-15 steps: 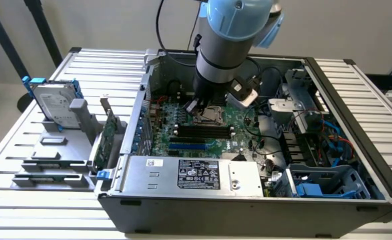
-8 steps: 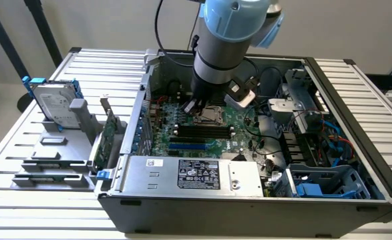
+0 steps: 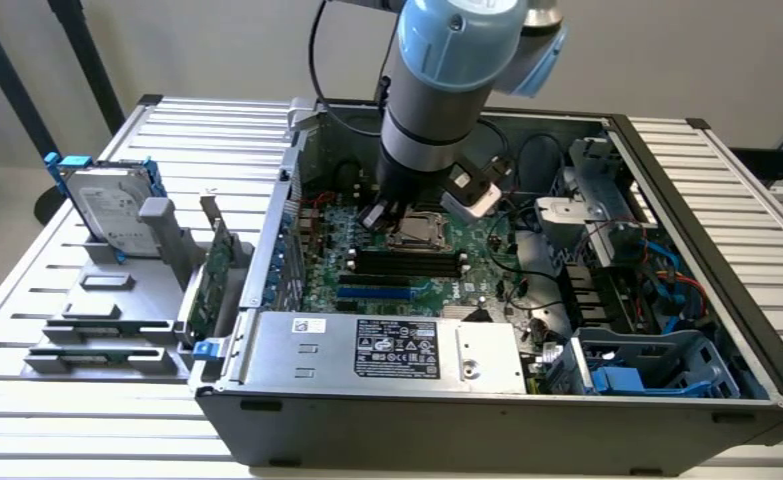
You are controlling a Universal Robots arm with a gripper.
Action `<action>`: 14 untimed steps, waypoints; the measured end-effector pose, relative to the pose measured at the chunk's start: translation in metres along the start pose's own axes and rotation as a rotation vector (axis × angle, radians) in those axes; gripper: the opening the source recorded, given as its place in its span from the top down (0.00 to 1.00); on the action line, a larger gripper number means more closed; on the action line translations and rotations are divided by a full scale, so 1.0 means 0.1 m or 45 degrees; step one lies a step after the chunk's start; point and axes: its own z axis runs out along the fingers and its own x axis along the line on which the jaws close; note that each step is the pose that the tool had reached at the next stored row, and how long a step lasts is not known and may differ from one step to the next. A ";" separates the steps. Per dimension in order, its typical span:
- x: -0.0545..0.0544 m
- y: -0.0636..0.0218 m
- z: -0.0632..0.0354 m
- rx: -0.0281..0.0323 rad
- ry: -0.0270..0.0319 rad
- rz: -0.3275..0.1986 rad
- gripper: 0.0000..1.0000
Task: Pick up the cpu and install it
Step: 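Install the first cpu locking lever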
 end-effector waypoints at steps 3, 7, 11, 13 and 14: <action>0.00 -0.007 0.029 0.0000 0.0002 0.000 0.89; 0.00 -0.008 0.051 -0.0001 0.0000 0.000 0.89; -0.01 -0.010 0.068 0.0002 -0.0003 -0.001 0.89; -0.02 -0.008 0.080 0.0006 -0.0010 -0.003 0.89; -0.02 -0.007 0.089 0.0008 -0.0013 -0.004 0.89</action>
